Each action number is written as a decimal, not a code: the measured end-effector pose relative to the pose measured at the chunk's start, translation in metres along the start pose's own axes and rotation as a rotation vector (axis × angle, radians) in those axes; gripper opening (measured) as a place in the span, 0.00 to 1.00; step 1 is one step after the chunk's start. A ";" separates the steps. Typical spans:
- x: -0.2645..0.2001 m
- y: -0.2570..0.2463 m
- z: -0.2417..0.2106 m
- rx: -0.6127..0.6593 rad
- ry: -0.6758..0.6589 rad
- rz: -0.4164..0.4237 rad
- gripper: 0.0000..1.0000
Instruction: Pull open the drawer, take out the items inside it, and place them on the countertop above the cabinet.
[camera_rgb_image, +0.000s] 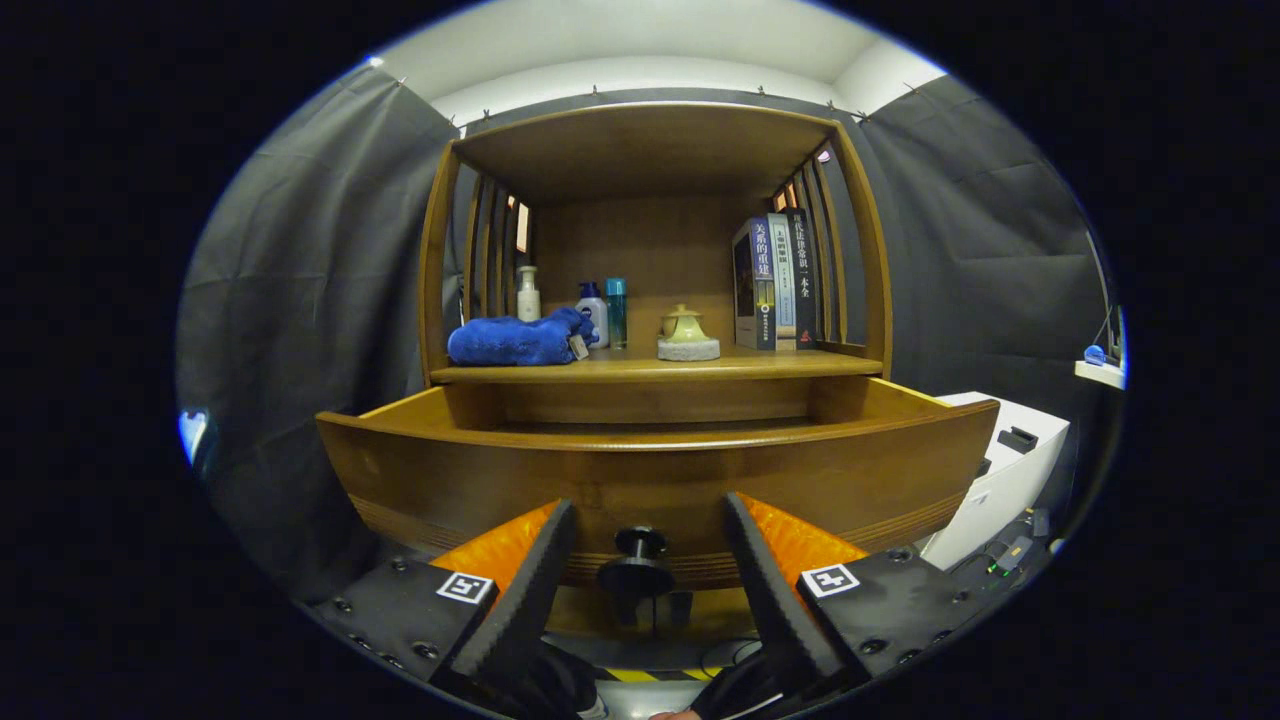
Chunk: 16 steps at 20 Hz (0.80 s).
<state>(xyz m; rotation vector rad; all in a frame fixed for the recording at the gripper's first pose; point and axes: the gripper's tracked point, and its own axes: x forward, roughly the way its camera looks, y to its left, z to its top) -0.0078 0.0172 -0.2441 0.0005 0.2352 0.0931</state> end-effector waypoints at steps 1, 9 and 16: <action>0.003 -0.001 -0.005 -0.003 0.012 -0.001 0.96; 0.012 -0.007 -0.019 -0.017 0.038 -0.064 0.96; 0.018 -0.008 -0.015 -0.007 0.047 -0.062 0.97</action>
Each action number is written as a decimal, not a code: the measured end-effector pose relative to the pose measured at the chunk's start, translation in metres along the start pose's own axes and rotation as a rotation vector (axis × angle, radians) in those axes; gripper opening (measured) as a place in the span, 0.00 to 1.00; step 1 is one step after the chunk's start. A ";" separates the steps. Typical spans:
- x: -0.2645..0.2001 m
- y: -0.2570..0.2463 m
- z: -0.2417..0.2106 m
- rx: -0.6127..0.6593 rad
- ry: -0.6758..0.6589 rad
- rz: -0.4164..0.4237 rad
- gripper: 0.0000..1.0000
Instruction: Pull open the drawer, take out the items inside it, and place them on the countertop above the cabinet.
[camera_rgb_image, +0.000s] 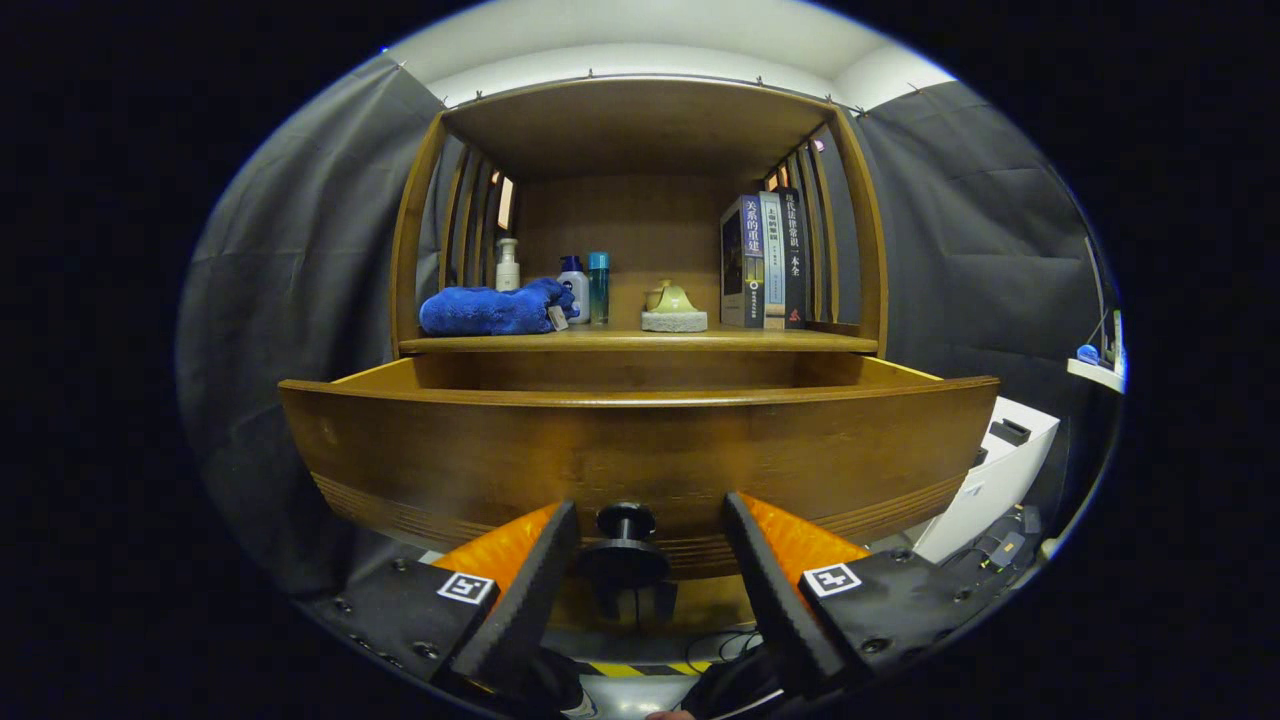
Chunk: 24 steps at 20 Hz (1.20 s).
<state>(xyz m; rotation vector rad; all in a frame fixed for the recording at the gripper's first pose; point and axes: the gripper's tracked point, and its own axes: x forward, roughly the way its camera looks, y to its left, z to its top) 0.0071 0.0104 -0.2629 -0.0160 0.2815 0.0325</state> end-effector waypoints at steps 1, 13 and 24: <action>0.004 0.000 0.000 -0.002 0.002 -0.001 0.97; 0.069 0.002 0.020 -0.001 0.015 0.000 0.97; 0.123 0.003 0.030 -0.003 0.005 0.000 0.97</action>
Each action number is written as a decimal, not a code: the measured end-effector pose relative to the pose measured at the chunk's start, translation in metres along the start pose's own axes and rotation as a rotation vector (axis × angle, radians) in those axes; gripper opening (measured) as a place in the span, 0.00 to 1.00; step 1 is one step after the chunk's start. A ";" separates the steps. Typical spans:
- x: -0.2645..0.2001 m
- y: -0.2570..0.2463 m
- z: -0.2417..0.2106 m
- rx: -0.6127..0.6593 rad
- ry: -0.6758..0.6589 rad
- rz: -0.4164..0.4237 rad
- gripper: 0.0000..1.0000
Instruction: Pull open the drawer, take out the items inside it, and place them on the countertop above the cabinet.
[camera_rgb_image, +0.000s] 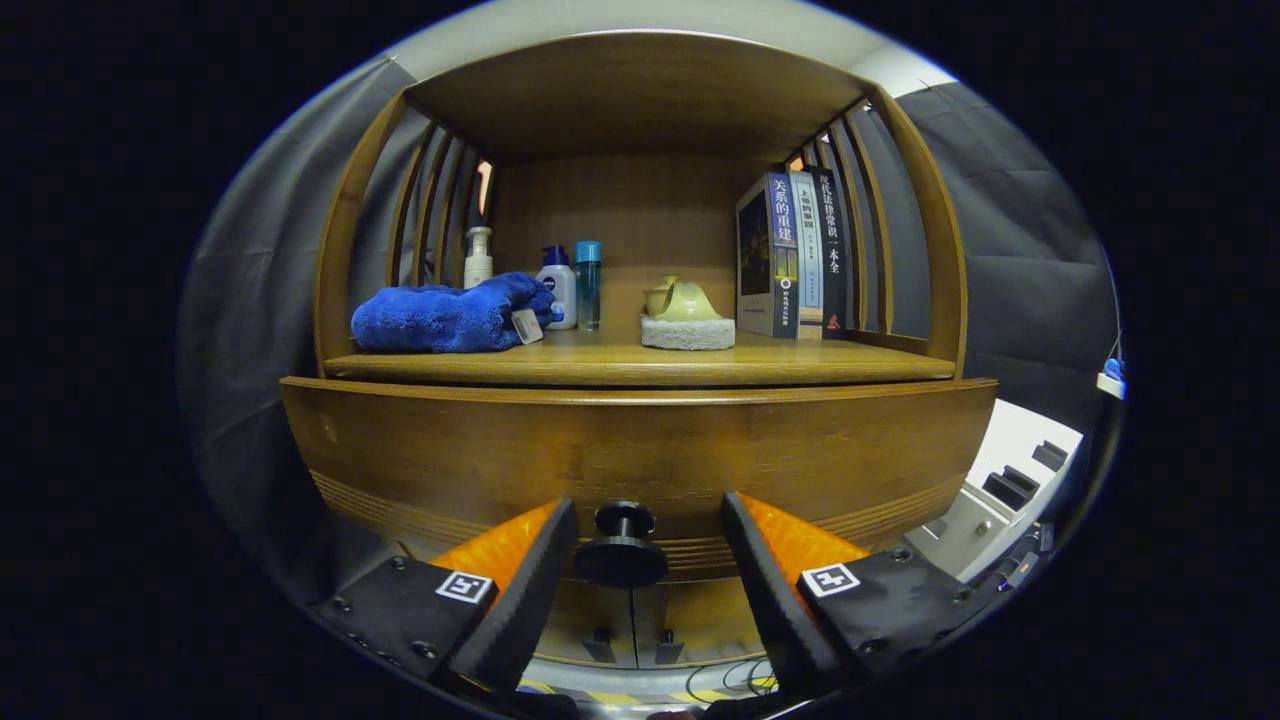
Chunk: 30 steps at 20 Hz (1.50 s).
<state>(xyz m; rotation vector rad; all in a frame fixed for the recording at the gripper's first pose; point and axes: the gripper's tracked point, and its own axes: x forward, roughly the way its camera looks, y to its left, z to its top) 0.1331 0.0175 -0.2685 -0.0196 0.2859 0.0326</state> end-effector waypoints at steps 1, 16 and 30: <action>0.005 0.000 0.001 -0.001 0.001 0.000 0.97; 0.033 0.001 0.002 -0.064 -0.015 -0.020 0.98; -0.066 -0.008 0.091 -0.060 -0.201 -0.008 0.98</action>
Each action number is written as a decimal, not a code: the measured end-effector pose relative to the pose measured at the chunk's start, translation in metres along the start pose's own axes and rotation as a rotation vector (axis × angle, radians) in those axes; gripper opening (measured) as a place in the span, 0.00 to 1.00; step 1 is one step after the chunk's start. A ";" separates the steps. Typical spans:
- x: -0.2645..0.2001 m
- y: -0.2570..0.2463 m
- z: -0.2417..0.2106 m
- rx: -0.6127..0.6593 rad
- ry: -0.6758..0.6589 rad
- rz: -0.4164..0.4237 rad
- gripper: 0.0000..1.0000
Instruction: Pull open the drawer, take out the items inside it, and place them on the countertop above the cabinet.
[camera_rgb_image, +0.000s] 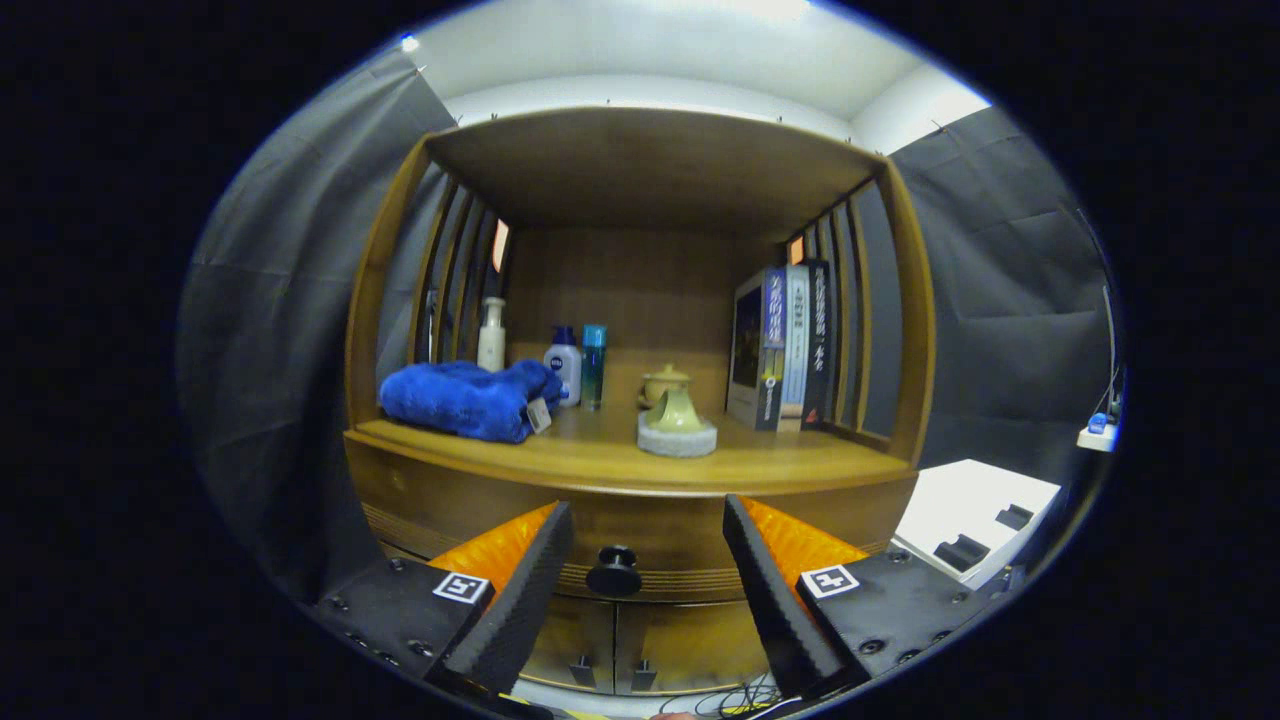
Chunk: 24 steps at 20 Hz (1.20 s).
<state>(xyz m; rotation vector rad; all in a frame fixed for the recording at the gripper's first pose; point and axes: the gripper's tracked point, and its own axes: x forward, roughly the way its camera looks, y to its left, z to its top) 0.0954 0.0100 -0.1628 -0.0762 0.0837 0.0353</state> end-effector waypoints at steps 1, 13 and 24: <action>-0.011 -0.005 0.011 0.003 -0.014 -0.002 0.98; -0.091 -0.063 0.045 0.115 -0.046 -0.003 0.98; -0.094 -0.095 0.048 0.054 -0.070 -0.043 0.98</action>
